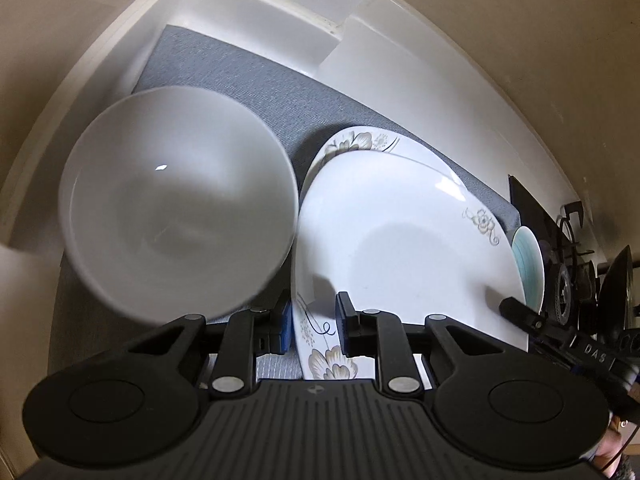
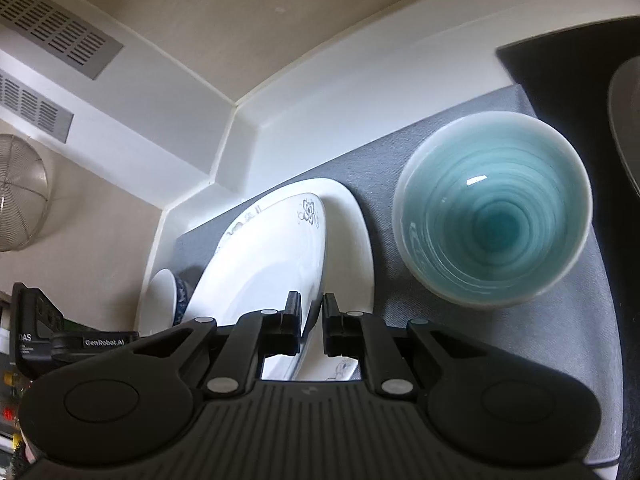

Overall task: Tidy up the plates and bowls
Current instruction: 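Lower the large white plate onto the square white plate with both grippers, then open both grippers and move them to the brown plate rim, grasp, then lift the brown plate with both grippers toward the white plate stack, then lower the brown plate onto the white plates with both grippers, then open both grippers and move them toward the white bowl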

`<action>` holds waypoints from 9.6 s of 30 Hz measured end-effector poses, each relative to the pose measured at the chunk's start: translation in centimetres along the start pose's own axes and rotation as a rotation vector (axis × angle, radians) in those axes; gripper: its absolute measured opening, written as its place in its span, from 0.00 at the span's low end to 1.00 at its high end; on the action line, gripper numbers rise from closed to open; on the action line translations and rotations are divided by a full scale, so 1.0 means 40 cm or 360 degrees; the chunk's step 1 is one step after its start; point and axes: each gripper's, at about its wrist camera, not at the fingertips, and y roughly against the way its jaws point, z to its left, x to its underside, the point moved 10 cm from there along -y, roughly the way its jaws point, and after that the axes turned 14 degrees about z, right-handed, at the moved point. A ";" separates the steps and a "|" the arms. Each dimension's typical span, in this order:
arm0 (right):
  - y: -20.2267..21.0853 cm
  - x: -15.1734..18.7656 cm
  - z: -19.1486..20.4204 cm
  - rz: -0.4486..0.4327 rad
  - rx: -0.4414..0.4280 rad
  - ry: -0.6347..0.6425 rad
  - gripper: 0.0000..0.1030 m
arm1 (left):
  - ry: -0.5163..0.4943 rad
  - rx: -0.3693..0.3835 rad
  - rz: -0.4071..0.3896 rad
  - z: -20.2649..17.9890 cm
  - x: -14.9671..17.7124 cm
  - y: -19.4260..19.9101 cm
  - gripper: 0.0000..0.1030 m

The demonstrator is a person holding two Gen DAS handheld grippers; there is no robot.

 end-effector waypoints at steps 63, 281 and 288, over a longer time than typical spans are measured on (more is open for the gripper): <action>-0.036 0.012 0.056 -0.0045 0.0662 0.0223 0.76 | 0.0154 0.0190 -0.0006 0.043 0.064 -0.002 0.10; -0.243 0.052 0.437 -0.0076 0.0236 0.0601 0.42 | 0.0075 -0.0213 -0.0547 0.247 0.041 0.083 0.28; -0.316 0.057 0.438 0.0009 0.0294 0.0581 0.33 | 0.0163 -0.0048 -0.0426 0.287 0.034 0.039 0.27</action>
